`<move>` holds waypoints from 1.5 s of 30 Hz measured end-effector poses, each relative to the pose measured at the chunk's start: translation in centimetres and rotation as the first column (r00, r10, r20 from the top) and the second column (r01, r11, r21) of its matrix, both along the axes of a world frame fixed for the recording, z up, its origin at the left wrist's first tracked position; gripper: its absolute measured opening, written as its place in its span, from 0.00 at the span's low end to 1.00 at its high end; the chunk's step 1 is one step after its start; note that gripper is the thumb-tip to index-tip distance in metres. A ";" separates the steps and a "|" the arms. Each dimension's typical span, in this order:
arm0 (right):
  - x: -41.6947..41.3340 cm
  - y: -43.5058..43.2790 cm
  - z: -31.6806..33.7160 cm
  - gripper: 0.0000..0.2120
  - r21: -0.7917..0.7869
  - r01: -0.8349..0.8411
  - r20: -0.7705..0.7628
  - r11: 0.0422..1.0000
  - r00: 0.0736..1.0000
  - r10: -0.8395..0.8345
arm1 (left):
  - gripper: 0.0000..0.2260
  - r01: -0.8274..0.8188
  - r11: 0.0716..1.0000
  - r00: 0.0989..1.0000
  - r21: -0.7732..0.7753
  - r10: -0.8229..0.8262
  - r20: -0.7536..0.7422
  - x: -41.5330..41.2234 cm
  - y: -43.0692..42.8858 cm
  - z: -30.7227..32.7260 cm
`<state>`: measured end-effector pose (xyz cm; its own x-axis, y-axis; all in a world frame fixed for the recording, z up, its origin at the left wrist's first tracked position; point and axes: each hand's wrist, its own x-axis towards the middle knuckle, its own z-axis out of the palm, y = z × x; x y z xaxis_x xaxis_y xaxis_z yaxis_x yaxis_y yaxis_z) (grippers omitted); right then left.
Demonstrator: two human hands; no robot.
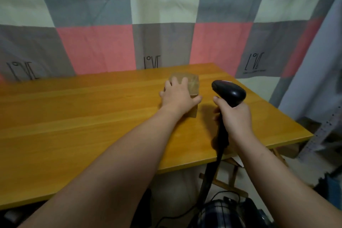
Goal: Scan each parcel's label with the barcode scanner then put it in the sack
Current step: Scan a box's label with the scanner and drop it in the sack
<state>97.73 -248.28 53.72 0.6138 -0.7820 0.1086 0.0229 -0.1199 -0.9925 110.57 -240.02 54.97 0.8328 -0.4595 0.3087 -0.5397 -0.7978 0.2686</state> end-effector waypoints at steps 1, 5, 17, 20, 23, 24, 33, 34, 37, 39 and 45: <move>0.2 0.3 0.0 0.12 -0.002 -0.013 0.000 1.000 1.000 0.013 | 0.28 0.011 1.000 1.000 -0.017 -0.011 0.014 0.3 0.8 0.0; 0.7 2.4 0.2 0.11 0.043 -0.102 0.022 0.994 0.995 0.101 | 0.23 0.113 0.973 0.991 -0.203 -0.125 -0.048 1.5 7.3 -0.4; 1.4 15.7 1.1 0.06 0.265 -0.549 0.146 0.792 0.835 0.530 | 0.27 -0.347 0.712 0.822 -0.611 -0.083 -0.563 -1.2 27.5 -0.7; 1.2 17.9 0.9 0.07 0.279 -0.572 0.143 0.771 0.819 0.556 | 0.21 -0.193 0.813 0.975 -0.549 0.097 -0.200 -1.9 29.8 -0.9; 1.1 19.1 0.7 0.07 0.249 -0.553 0.137 0.795 0.833 0.536 | 0.23 -0.021 0.868 0.996 -0.496 -0.022 -0.081 -3.7 30.4 0.7; 1.0 19.3 0.7 0.07 0.245 -0.552 0.145 0.797 0.834 0.533 | 0.27 0.013 0.931 0.994 -0.364 -0.051 -0.094 -3.9 30.5 1.2; 0.6 20.2 0.9 0.05 -0.030 -0.465 0.105 0.885 0.879 0.465 | 0.30 -0.161 0.895 0.960 -0.416 0.045 -0.275 -2.1 31.2 0.8; 0.5 20.3 1.0 0.05 -0.097 -0.470 0.093 0.877 0.873 0.478 | 0.34 -0.207 0.830 0.936 -0.519 0.013 -0.351 -2.3 31.6 0.0; -0.1 21.2 1.1 0.12 -0.210 -0.513 0.054 0.832 0.844 0.534 | 0.38 -0.261 0.699 0.893 -0.666 -0.088 -0.442 -2.8 32.6 -2.3; -0.4 21.9 0.9 0.11 -0.236 -0.542 0.051 0.807 0.822 0.567 | 0.40 -0.254 0.696 0.899 -0.672 -0.087 -0.429 -2.9 33.1 -3.4; -0.9 23.2 0.6 0.10 -0.245 -0.552 0.062 0.797 0.811 0.581 | 0.40 -0.239 0.712 0.925 -0.660 -0.040 -0.378 -2.9 33.4 -4.5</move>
<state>96.84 -225.09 54.30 0.9091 -0.2483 0.3346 0.2750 -0.2457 -0.9295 107.71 -206.61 50.51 0.9713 -0.1444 0.1890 -0.2294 -0.3584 0.9049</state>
